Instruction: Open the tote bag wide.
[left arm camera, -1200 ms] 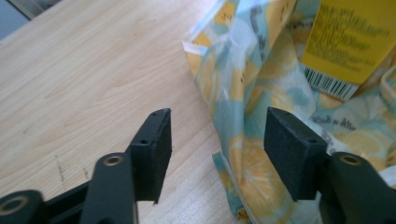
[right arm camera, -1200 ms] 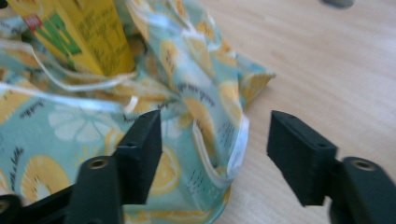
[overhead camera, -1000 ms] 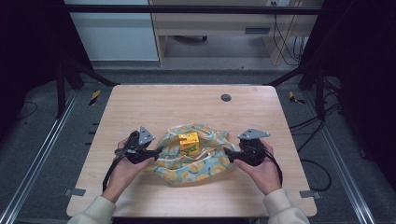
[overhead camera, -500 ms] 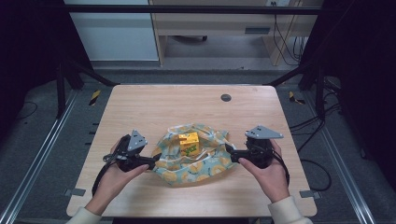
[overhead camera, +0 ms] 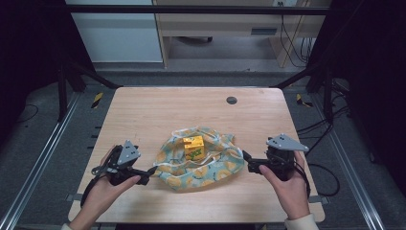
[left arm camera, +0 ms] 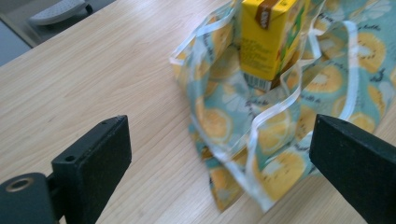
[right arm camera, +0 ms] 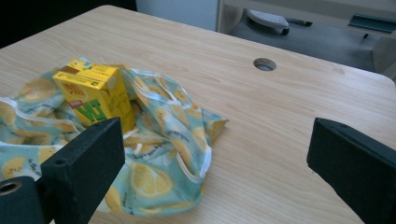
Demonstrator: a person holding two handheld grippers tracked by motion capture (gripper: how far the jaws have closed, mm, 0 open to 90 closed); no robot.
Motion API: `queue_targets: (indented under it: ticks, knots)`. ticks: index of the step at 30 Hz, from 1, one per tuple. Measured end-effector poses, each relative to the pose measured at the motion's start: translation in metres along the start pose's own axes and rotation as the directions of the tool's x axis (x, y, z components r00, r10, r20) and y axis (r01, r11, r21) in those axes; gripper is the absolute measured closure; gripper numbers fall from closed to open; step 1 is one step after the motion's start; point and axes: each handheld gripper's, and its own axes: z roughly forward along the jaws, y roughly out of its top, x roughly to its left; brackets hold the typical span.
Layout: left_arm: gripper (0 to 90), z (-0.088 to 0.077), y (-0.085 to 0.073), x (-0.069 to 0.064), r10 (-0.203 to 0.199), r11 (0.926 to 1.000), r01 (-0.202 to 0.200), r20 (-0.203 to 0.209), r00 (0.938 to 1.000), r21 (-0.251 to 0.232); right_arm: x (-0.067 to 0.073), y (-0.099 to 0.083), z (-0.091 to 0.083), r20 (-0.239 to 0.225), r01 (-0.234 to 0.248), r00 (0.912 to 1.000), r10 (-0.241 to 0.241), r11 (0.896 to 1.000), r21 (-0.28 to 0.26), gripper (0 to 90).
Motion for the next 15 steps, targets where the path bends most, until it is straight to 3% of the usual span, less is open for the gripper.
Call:
queue_targets:
  ticks: [6,9,15]
  knots:
    - [5.0,-0.007,-0.016,0.016,-0.048,0.9988,0.048,-0.014,0.9987,0.002,-0.011,-0.017,-0.005,0.038,-0.019,0.9991,0.018,1.0,0.023,4.3]
    - [5.7,-0.009,-0.025,0.026,-0.093,0.9955,0.092,-0.043,0.9947,-0.023,-0.016,-0.029,-0.006,0.067,-0.039,0.9971,0.036,0.999,0.039,4.3]
    - [5.7,-0.008,-0.045,0.044,-0.144,0.9895,0.144,-0.065,0.9875,0.006,-0.028,-0.058,-0.003,0.083,-0.064,0.995,0.055,0.992,0.111,4.2]
